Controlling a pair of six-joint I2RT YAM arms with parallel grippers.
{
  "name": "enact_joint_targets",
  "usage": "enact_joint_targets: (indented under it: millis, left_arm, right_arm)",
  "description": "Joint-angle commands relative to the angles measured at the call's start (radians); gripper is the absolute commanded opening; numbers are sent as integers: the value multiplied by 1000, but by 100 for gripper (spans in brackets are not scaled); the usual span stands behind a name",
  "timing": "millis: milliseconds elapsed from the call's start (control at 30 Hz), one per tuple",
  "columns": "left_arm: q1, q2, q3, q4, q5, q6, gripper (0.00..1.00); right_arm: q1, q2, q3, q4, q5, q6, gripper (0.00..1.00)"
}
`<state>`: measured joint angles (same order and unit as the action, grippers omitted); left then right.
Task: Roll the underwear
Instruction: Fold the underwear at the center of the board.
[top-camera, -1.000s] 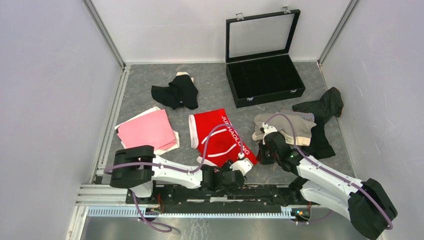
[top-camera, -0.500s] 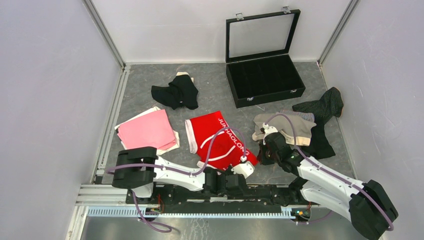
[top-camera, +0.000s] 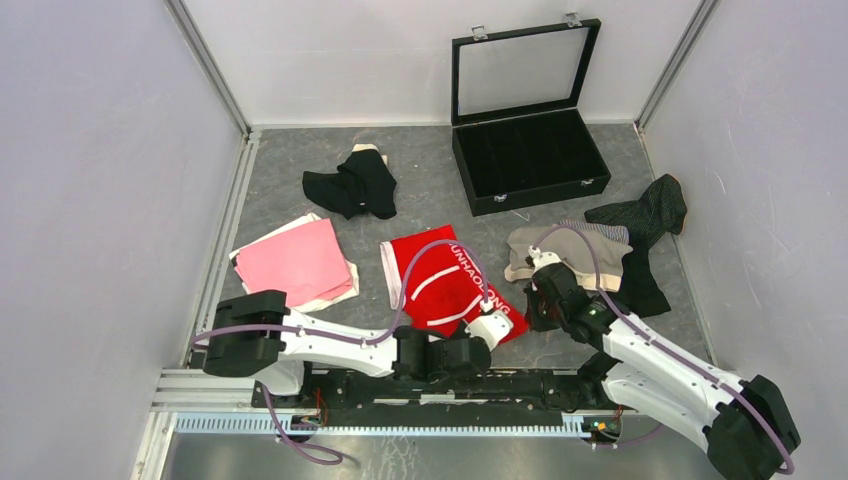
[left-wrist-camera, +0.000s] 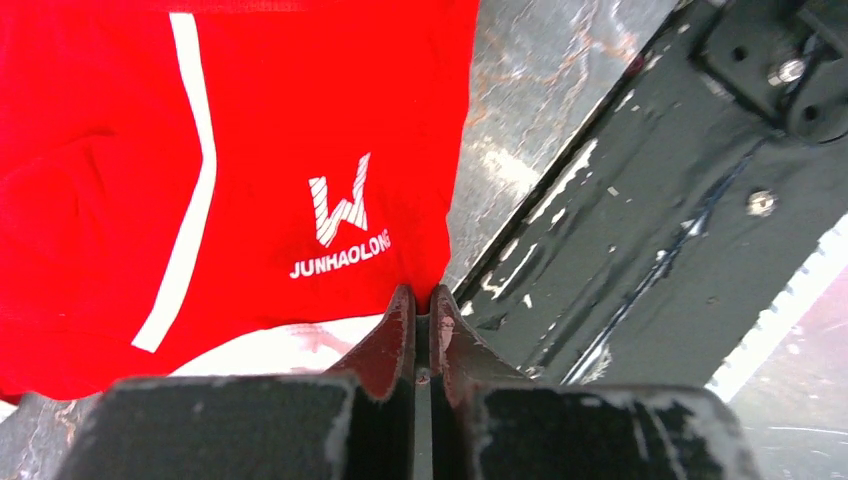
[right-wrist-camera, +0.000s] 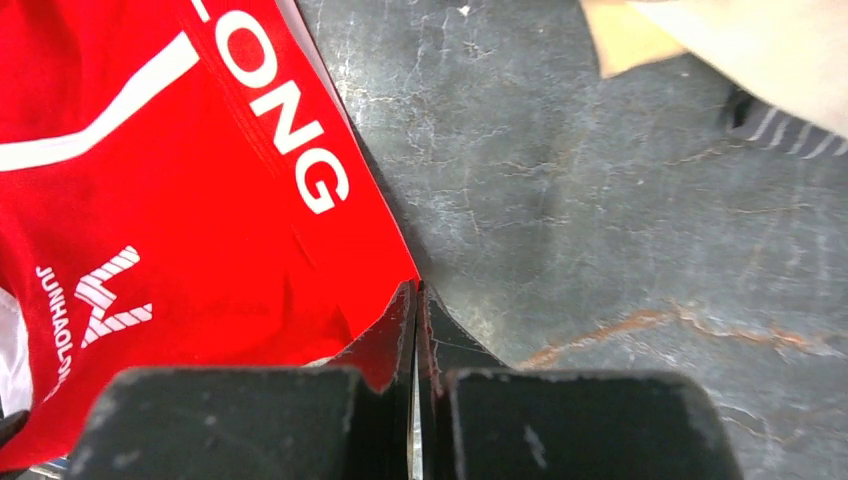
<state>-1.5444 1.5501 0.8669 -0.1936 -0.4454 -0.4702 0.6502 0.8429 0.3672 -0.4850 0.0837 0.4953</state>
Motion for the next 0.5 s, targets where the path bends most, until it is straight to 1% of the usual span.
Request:
enact_joint_targets:
  millis: [0,100,267,467]
  left_arm:
    - [9,-54,41,109,34,26,2]
    - [25,-68,63,140,84,25,2]
    - [46,-65,86,138,117,43,2]
    - [102,-118,66,156,169,44,2]
  right_arm:
    - [-1,-25,102,-131,74,-42,0]
    - [-1,-41,148,-191,90,-60,0]
    - [0,-63,245,-292,125,-78,0]
    - [-1,-68,315,-310,78,-89,0]
